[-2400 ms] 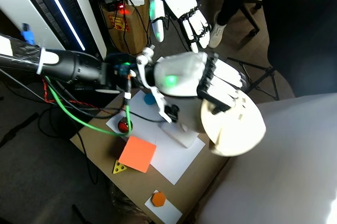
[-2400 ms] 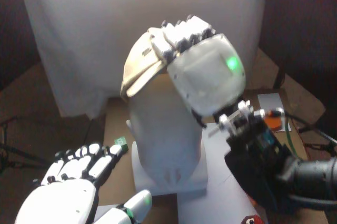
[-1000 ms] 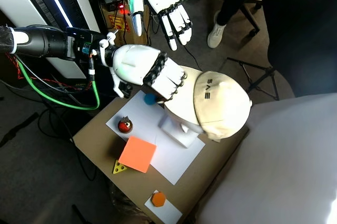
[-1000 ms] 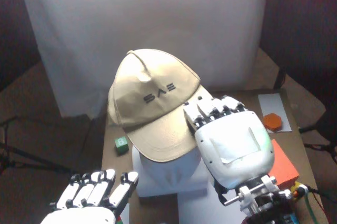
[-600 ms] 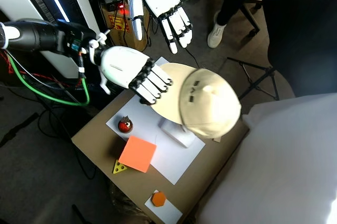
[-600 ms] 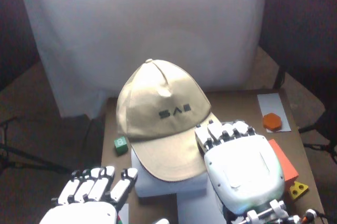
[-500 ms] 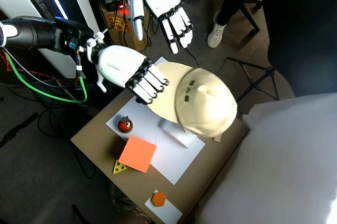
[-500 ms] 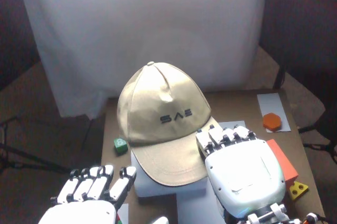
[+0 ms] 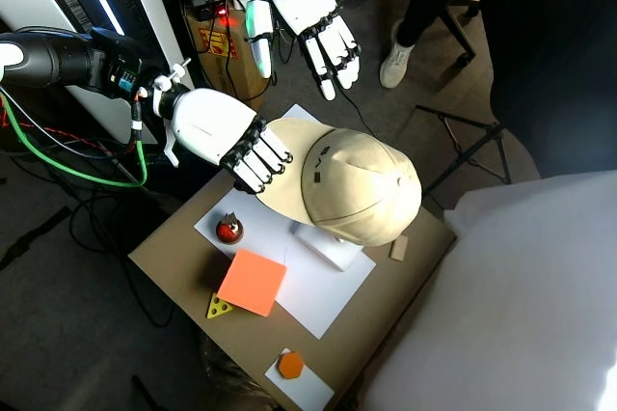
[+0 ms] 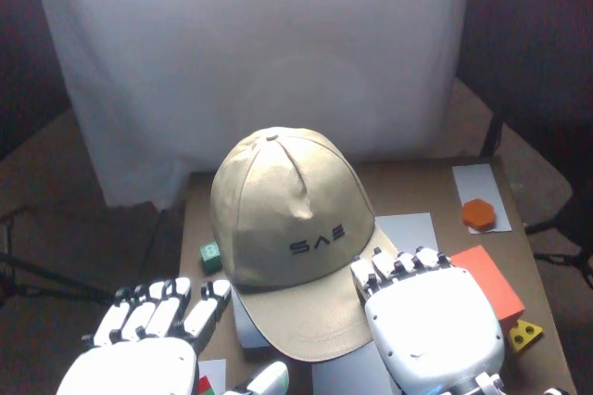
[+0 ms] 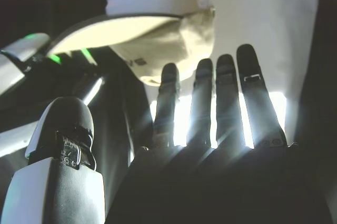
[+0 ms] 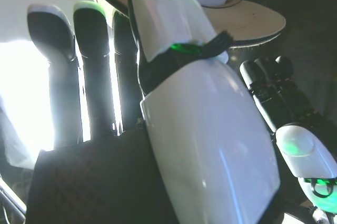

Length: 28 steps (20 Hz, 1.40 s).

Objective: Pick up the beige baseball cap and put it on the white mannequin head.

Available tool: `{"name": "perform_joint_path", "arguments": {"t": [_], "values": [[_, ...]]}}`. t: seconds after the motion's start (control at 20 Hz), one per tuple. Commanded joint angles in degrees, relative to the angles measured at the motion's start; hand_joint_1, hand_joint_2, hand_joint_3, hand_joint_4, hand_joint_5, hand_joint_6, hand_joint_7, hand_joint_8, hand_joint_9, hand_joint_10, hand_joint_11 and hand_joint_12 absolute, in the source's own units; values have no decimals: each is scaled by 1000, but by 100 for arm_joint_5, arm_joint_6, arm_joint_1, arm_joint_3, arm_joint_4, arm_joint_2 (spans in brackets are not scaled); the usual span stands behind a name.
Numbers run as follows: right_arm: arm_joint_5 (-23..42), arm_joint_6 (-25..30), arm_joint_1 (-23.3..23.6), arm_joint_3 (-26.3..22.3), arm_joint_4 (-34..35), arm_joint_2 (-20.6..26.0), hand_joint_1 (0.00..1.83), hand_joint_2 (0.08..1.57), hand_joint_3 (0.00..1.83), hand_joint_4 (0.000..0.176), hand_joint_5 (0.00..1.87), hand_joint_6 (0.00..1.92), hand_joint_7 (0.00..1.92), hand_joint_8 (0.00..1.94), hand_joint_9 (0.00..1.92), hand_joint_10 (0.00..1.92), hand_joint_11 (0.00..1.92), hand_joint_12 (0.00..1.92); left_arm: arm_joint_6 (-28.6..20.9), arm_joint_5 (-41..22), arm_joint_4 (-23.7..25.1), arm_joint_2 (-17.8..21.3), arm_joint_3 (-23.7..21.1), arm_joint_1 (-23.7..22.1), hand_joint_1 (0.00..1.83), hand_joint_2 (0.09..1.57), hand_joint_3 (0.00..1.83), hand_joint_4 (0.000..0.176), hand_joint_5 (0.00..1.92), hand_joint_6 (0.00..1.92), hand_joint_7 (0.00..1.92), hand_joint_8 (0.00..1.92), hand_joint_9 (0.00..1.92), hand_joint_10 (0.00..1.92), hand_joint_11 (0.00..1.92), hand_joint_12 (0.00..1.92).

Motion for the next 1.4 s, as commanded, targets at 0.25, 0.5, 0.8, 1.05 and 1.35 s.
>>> {"name": "perform_joint_path", "arguments": {"t": [0.25,0.5,0.8,1.05,1.35], "values": [[227,-33,-12,-34,-582,-20,1337,1233,0,0,719,1270,683,1403,781,1536,757,1607,26,12,323,-35,326,-341,0,1149,2,149,141,0,107,1,104,1,0,576],[165,-55,-21,-31,-591,-15,1338,1228,0,0,703,1286,703,1383,791,1507,734,1597,55,323,295,-38,605,-605,0,1155,4,148,143,1,108,1,106,1,0,576],[158,-83,-36,-23,-610,-1,1043,1162,0,0,519,536,423,613,262,973,253,1578,25,401,292,-60,690,-753,0,1156,1,149,144,0,100,0,102,0,0,571],[113,-79,-85,-56,-709,21,942,1122,0,0,546,87,493,101,257,644,89,1501,-79,393,270,-39,662,-679,0,1155,0,149,147,1,100,0,103,0,0,580],[124,-292,-260,-307,-903,88,926,1103,0,0,500,8,452,4,279,435,17,1445,-81,309,215,102,577,-648,0,1156,0,148,147,1,100,0,103,0,0,586]]}}
